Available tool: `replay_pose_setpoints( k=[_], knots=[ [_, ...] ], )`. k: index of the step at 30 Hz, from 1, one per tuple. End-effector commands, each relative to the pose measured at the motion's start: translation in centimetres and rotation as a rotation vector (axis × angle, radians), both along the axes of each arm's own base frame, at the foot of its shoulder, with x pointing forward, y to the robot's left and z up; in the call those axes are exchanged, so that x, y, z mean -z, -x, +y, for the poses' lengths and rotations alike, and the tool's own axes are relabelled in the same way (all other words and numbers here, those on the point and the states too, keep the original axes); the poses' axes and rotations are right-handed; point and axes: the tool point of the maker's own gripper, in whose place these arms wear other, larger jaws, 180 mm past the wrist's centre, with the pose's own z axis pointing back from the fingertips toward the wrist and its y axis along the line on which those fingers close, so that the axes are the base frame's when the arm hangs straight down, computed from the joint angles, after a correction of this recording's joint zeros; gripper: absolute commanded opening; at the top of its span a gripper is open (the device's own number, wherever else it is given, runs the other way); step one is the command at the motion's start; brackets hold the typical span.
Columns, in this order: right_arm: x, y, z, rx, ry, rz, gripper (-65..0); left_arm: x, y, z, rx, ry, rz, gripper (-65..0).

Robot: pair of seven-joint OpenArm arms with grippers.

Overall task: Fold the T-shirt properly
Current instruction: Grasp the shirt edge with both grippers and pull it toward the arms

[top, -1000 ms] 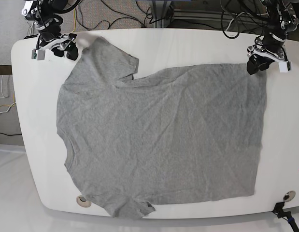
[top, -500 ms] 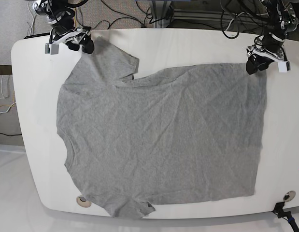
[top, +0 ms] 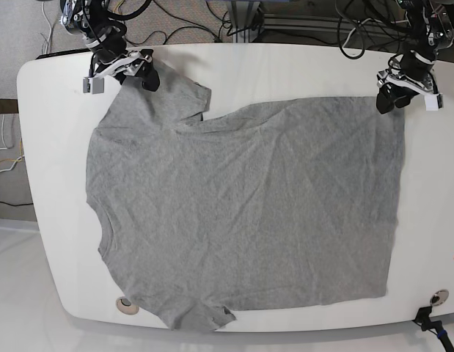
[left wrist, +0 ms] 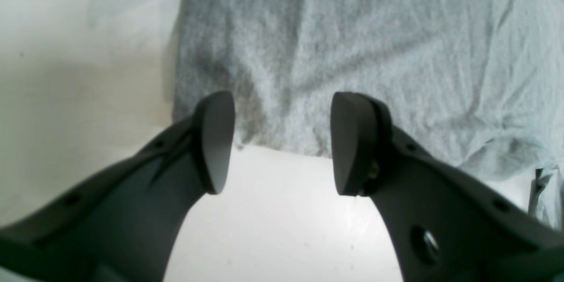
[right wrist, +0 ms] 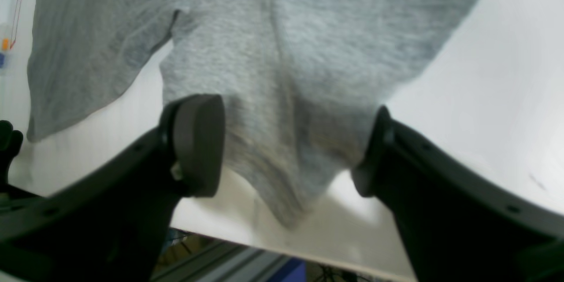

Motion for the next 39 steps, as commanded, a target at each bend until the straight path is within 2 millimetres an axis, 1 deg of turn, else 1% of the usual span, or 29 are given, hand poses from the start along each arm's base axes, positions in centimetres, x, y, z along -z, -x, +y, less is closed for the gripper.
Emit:
replay_pose_setpoints(
  k=[1, 3, 5, 8, 10, 12, 14, 16, 20, 24, 27, 30, 32, 37, 39],
  knots=[
    [-0.6, -0.5, -0.1, -0.008, 0.004, -0.026, -23.8, -1.1, -0.5, 0.4, 0.004, -0.012, -0.039, -31.7],
    [-0.9, -1.1, -0.1, -0.008, 0.004, -0.043, -23.8, -1.1, -0.5, 0.4, 0.004, -0.012, -0.039, -31.7],
    [-1.0, -1.4, -0.1, -0.007, 0.006, -0.047, -23.8, -1.1, -0.6, 0.5, 0.004, -0.015, -0.040, -31.7],
    [-1.1, -1.6, -0.1, -0.007, 0.006, -0.052, -23.9, -1.5, -0.3, 1.7, -0.026, -0.031, -0.045, -31.7],
    [-1.3, -2.0, -0.1, -0.008, 0.007, -0.064, -25.0, -1.5, -0.3, 1.9, -0.031, -0.034, -0.047, -31.7],
    [-1.3, -2.1, -0.2, -0.010, 0.012, -0.063, -30.6, -1.5, -0.3, 1.9, -0.031, -0.034, -0.047, -31.7],
    [-1.4, -2.2, -0.3, -0.010, 0.014, -0.066, -38.1, -1.5, -0.3, 2.2, -0.023, -0.055, -0.038, -31.7],
    [-1.5, -2.6, -0.3, -0.010, 0.014, -0.076, -46.1, -1.5, -0.3, 2.3, -0.023, -0.062, -0.035, -31.7],
    [-1.6, -2.6, -0.3, -0.010, 0.015, -0.076, -65.0, -1.5, -0.3, 2.3, -0.023, -0.061, -0.036, -31.7],
    [-1.6, -2.7, -0.4, -0.011, 0.016, -0.078, -65.0, -1.6, -0.3, 2.3, -0.023, -0.060, -0.037, -31.7],
    [-1.7, -2.7, -0.7, -0.018, 0.028, -0.078, -65.0, -1.7, 0.0, 3.3, -0.051, -0.069, -0.037, -31.7],
    [-0.9, -2.4, -0.8, -0.009, 0.018, -0.055, -65.0, -0.1, 0.8, 3.9, -0.079, -0.041, 0.003, -31.7],
    [-0.4, -2.1, -1.1, -0.011, 0.020, -0.039, -65.0, 0.4, 0.5, 4.1, -0.094, -0.027, 0.003, -31.7],
    [-0.4, -2.1, -1.3, -0.016, 0.026, -0.039, -65.0, 2.0, 1.1, 4.1, -0.110, 0.004, 0.042, -31.7],
    [-0.4, -2.1, -1.3, -0.016, 0.026, -0.039, -65.0, 2.3, 1.2, 4.1, -0.112, 0.009, 0.049, -31.7]
  ],
)
